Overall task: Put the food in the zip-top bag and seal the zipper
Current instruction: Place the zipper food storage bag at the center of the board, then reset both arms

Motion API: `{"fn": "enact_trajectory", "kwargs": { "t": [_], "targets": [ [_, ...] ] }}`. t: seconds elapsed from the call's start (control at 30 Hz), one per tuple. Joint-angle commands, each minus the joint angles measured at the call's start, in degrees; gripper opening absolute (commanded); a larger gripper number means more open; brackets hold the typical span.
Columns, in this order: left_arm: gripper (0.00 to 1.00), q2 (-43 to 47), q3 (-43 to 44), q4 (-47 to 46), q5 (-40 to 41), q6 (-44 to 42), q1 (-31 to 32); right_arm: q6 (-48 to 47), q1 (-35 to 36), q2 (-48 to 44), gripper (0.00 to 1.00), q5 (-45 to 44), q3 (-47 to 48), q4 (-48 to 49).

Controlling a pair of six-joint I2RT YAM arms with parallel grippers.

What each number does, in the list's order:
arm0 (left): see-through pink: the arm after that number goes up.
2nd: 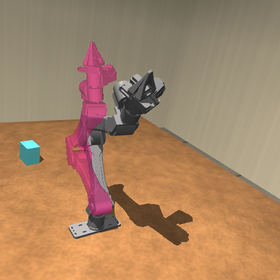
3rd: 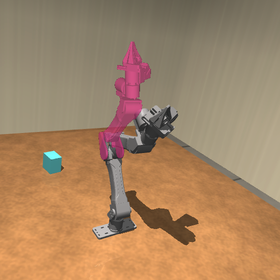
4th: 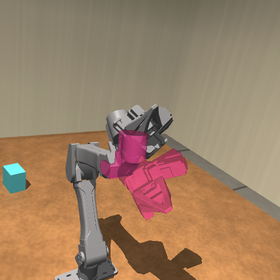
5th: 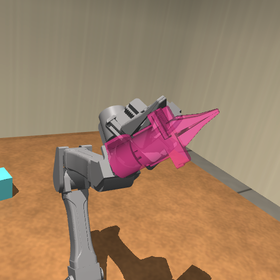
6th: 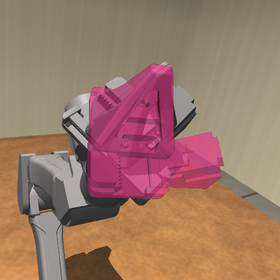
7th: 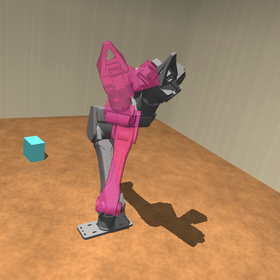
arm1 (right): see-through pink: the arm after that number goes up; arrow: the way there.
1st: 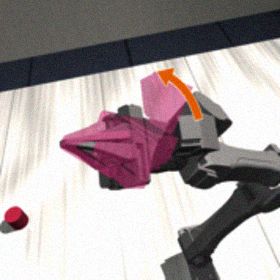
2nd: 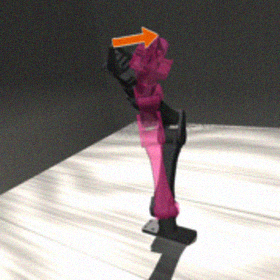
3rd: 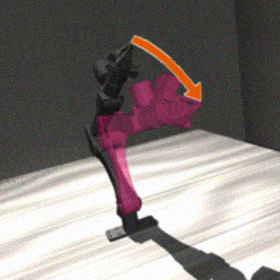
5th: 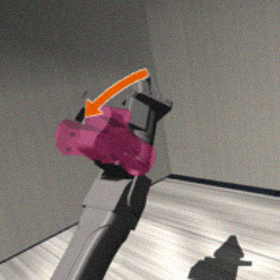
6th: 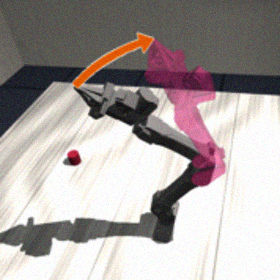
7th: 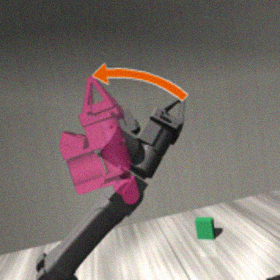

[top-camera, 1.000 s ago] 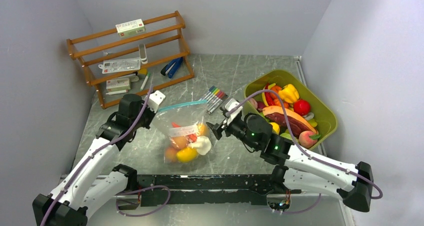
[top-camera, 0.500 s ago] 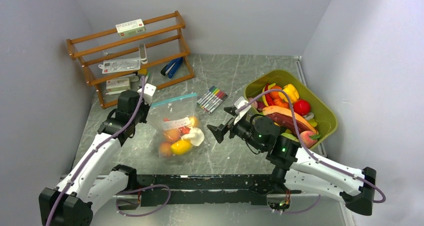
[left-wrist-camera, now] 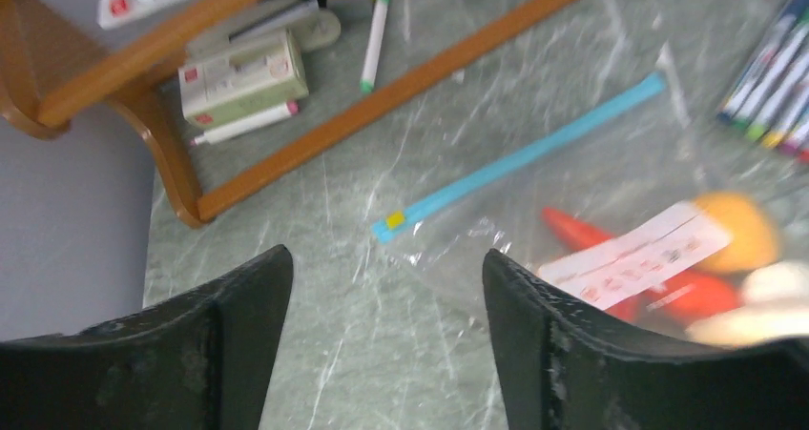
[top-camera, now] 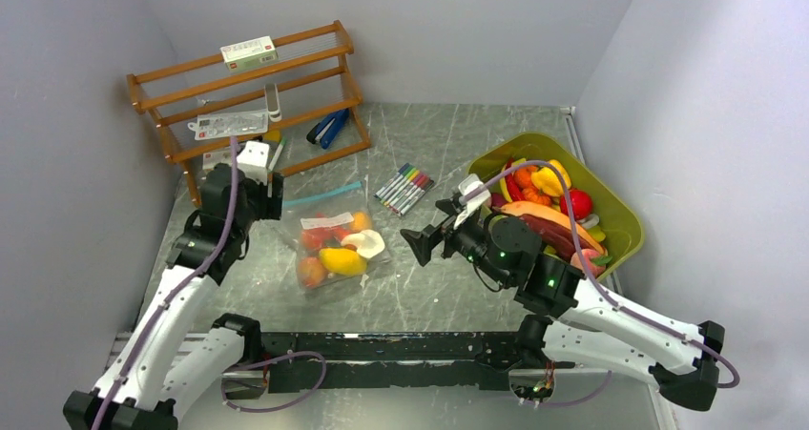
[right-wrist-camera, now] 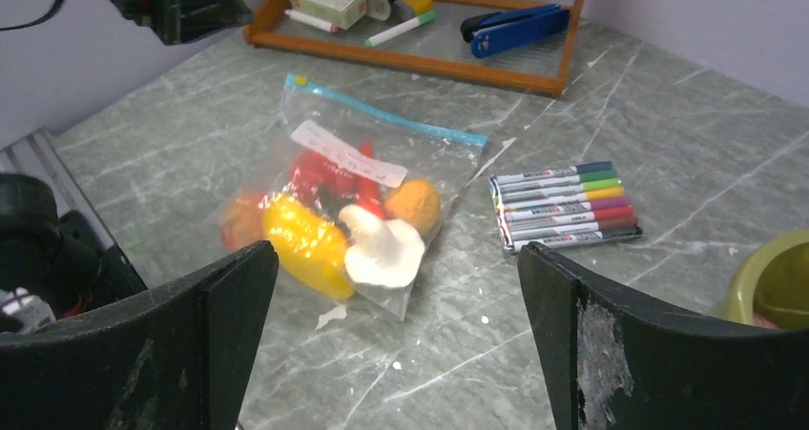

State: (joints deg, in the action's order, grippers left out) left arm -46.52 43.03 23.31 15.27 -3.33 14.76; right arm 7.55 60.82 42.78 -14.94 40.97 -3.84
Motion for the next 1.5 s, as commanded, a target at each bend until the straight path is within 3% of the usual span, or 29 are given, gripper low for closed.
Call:
{"fn": "enact_trajectory", "kwargs": {
  "t": [0.0, 0.23, 0.4, 0.57, 0.77, 1.47],
  "targets": [
    [0.78, 2.58, 6.89, 1.87, -3.1, 3.63, -0.53, 4.24, -0.17, 0.0, 1.0, -6.37, 4.88, -3.55],
    [1.0, 8.03, 13.64, 3.2, -16.69, 8.02, -0.53, 17.87, -0.13, 3.07, 1.0, -20.05, 15.38, -14.24],
    [1.0, 13.29, 14.1, -0.75, -27.63, 12.32, -0.52, 27.02, -0.13, 5.64, 1.0, -28.92, 21.6, -23.46],
    [1.0, 16.03, 13.0, -2.19, -26.12, 21.16, -0.53, 32.71, -0.11, 7.11, 1.0, -34.37, 26.25, -30.84],
    [1.0, 17.05, 11.06, 0.01, -22.13, 28.43, -0.48, 32.85, -0.17, 3.8, 1.0, -34.34, 25.15, -30.03],
    [1.0, 18.48, 6.52, 0.79, -22.91, 26.57, -0.52, 35.69, -0.14, 2.38, 1.0, -34.65, 20.85, -30.33]
  ]
}}
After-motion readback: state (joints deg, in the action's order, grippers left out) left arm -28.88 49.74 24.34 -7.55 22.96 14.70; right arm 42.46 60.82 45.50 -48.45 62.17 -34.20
